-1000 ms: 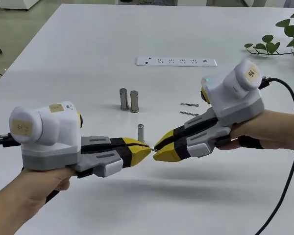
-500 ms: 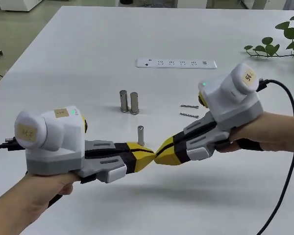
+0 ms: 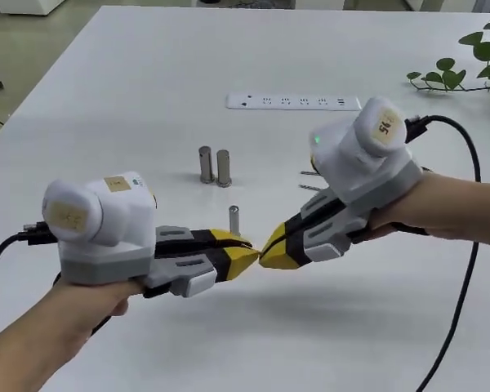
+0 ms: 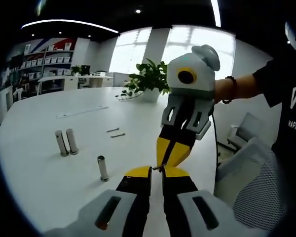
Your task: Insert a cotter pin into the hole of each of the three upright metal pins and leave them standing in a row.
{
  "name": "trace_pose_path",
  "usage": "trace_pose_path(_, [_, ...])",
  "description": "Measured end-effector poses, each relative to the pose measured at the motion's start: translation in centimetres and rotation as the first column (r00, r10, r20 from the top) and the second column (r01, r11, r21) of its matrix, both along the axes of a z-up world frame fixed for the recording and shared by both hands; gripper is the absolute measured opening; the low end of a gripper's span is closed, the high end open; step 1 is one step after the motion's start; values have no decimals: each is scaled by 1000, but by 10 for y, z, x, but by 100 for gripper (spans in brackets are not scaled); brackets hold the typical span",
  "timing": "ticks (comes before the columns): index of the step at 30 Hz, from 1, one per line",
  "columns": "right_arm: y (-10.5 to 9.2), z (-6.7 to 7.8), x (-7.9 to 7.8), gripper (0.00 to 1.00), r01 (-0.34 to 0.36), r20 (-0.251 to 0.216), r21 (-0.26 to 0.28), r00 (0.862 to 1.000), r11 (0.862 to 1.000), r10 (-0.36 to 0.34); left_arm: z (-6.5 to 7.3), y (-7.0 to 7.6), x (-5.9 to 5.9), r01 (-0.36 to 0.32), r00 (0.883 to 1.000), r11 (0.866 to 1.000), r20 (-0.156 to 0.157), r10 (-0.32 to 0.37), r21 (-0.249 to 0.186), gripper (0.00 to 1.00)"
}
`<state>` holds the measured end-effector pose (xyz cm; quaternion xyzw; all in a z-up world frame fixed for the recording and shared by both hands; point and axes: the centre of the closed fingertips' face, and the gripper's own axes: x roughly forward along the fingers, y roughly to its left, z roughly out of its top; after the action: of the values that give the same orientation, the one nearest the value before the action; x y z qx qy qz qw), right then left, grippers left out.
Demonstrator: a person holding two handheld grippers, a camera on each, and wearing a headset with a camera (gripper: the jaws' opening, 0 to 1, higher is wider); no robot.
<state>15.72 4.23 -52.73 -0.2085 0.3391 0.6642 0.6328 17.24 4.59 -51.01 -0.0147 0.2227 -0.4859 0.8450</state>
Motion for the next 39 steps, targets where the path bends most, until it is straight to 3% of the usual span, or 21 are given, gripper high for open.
trace_pose_path(10, [-11, -10, 18, 0, 19, 42, -118, 999, 993, -14, -7, 12, 13, -74, 996, 996, 42, 73, 38, 19])
trace_pose_path(14, [-21, -18, 28, 0, 52, 54, -204, 998, 978, -42, -9, 15, 18, -102, 993, 994, 69, 99, 45, 19])
trace_pose_path(19, [-23, -25, 40, 0, 50, 54, -255, 998, 966, -37, -15, 19, 22, -144, 986, 987, 87, 139, 64, 18])
trace_pose_path(27, [-24, -29, 53, 0, 67, 67, -319, 997, 945, -48, -27, 28, 38, -246, 966, 964, 111, 234, 105, 21])
trace_pose_path(30, [-26, -30, 59, 0, 71, 79, -344, 996, 936, -46, -35, 31, 43, -268, 959, 951, 133, 249, 152, 22])
trace_pose_path(33, [-26, -33, 63, 0, 70, 89, -363, 995, 929, -40, -41, 29, 47, -277, 957, 946, 138, 255, 169, 24])
trace_pose_path(39, [-25, -35, 69, 0, 73, 105, -391, 994, 918, -34, -51, 31, 58, -321, 943, 923, 161, 291, 212, 23])
